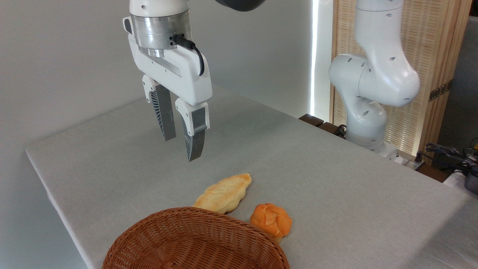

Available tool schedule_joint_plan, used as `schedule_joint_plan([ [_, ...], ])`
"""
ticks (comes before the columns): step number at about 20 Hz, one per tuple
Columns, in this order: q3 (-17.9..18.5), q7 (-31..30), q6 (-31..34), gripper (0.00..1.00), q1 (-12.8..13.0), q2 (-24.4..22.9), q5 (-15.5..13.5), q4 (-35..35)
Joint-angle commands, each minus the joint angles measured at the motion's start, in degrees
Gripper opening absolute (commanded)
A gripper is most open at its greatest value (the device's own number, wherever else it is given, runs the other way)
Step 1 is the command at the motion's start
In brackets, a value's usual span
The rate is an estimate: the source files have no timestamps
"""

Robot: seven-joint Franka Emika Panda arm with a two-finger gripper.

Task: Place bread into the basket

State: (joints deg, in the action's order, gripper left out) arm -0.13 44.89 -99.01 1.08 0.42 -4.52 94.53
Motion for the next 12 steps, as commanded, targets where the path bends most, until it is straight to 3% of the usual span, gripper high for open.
schedule_joint_plan([
  [1, 0.48, -0.24, 1.28, 1.0, -0.02, -0.07, -0.49, -0.49],
  [5, 0.4, 2.91, 1.19, 1.0, -0.02, 0.11, -0.66, -0.49],
  [12, 0.48, 2.48, 1.37, 1.0, 0.07, -0.07, -0.66, -0.58],
])
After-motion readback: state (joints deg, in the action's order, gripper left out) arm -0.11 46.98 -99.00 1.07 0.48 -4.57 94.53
